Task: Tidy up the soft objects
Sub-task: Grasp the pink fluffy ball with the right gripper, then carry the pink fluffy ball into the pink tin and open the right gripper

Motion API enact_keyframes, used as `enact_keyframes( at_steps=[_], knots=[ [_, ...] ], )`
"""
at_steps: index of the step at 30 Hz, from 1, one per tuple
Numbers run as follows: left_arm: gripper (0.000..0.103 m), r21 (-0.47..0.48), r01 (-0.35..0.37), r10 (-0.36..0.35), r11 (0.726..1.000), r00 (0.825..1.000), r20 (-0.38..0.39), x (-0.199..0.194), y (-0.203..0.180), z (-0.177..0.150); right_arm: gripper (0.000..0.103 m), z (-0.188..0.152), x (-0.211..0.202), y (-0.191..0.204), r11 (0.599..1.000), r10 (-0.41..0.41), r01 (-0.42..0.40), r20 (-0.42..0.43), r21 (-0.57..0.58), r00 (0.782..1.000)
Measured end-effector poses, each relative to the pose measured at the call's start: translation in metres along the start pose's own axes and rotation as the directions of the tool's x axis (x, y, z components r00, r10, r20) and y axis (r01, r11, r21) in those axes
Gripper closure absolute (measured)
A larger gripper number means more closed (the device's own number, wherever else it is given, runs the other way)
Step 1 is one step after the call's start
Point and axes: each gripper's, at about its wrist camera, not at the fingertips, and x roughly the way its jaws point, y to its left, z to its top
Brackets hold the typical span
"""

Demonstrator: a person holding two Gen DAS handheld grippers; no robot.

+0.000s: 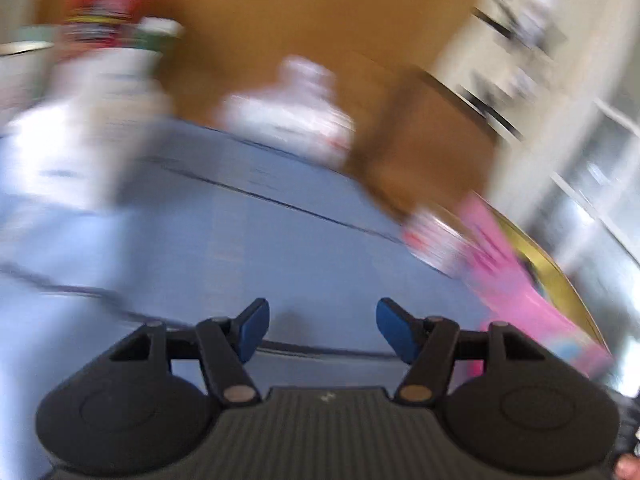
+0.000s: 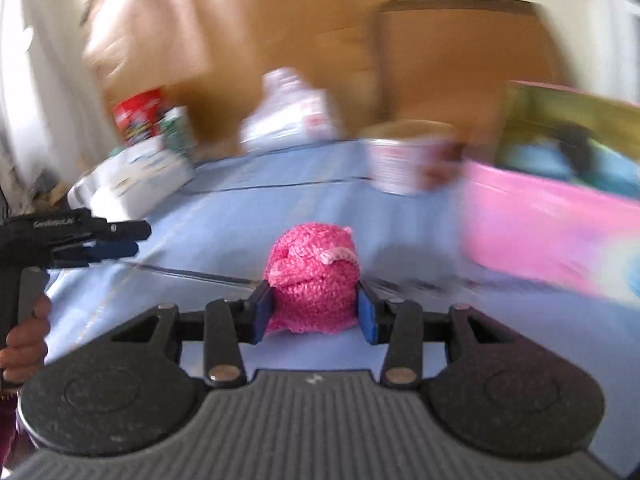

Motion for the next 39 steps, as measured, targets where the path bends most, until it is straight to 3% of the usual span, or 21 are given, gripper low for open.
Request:
enact_keyframes(
  at_steps=[3, 6, 9, 14, 19, 22, 25, 29, 31, 33, 36, 39],
  knots=[
    [0.042, 0.127, 0.105, -0.094, 0.986, 0.991, -0.091, 0.028, -0.062, -0.006, 0.056, -0.012, -0.02, -0.02, 0.998, -0.049, 0.048, 0.037, 0.048, 0.998],
    [0.042, 0.187, 0.222, -0.184, 0.957, 0.962, -0.2, 0.054, -0.114, -0.015, 0.056, -0.02, -0.024, -0.025, 0.998, -0.052, 0.049, 0.057, 0.051, 0.997],
    [0.045, 0.23, 0.273, -0.206, 0.934, 0.939, -0.276, 0.072, -0.144, -0.026, 0.056, -0.028, -0.026, -0.022, 0.998, -0.057, 0.057, 0.083, -0.002, 0.995],
    [0.047, 0.222, 0.302, -0.234, 0.927, 0.93, -0.285, 0.076, -0.162, -0.017, 0.056, -0.027, -0.037, -0.033, 0.997, -0.077, 0.076, 0.136, 0.017, 0.988],
    [0.047, 0.319, 0.338, -0.283, 0.885, 0.936, -0.208, 0.076, -0.213, 0.014, 0.056, -0.003, -0.063, -0.044, 0.991, -0.128, 0.132, 0.294, 0.006, 0.947],
    [0.046, 0.353, 0.338, -0.284, 0.872, 0.939, -0.197, 0.094, -0.241, 0.029, 0.056, 0.017, -0.069, -0.066, 0.989, -0.149, 0.138, 0.339, 0.058, 0.929],
    [0.046, 0.348, 0.32, -0.254, 0.881, 0.941, -0.222, 0.122, -0.256, 0.038, 0.056, 0.033, -0.062, -0.088, 0.982, -0.186, 0.163, 0.314, 0.098, 0.931],
    [0.038, 0.329, 0.259, -0.164, 0.908, 0.943, -0.289, 0.167, -0.258, 0.041, 0.056, 0.054, -0.034, -0.119, 0.97, -0.214, 0.189, 0.161, 0.155, 0.964],
    [0.023, 0.328, 0.21, -0.111, 0.921, 0.949, -0.295, 0.184, -0.258, 0.042, 0.054, 0.061, -0.016, -0.133, 0.961, -0.221, 0.202, 0.085, 0.187, 0.972],
    [0.023, 0.344, 0.177, -0.082, 0.922, 0.959, -0.273, 0.191, -0.259, 0.043, 0.046, 0.066, -0.003, -0.138, 0.952, -0.266, 0.25, 0.074, 0.175, 0.961],
    [0.019, 0.389, 0.124, -0.044, 0.913, 0.977, -0.208, 0.184, -0.264, 0.044, 0.028, 0.061, 0.0, -0.13, 0.918, -0.391, 0.375, 0.134, 0.131, 0.911],
    [0.016, 0.409, 0.099, -0.036, 0.907, 0.986, -0.16, 0.168, -0.266, 0.044, 0.027, 0.054, -0.014, -0.127, 0.924, -0.373, 0.346, 0.19, 0.164, 0.908]
  ],
)
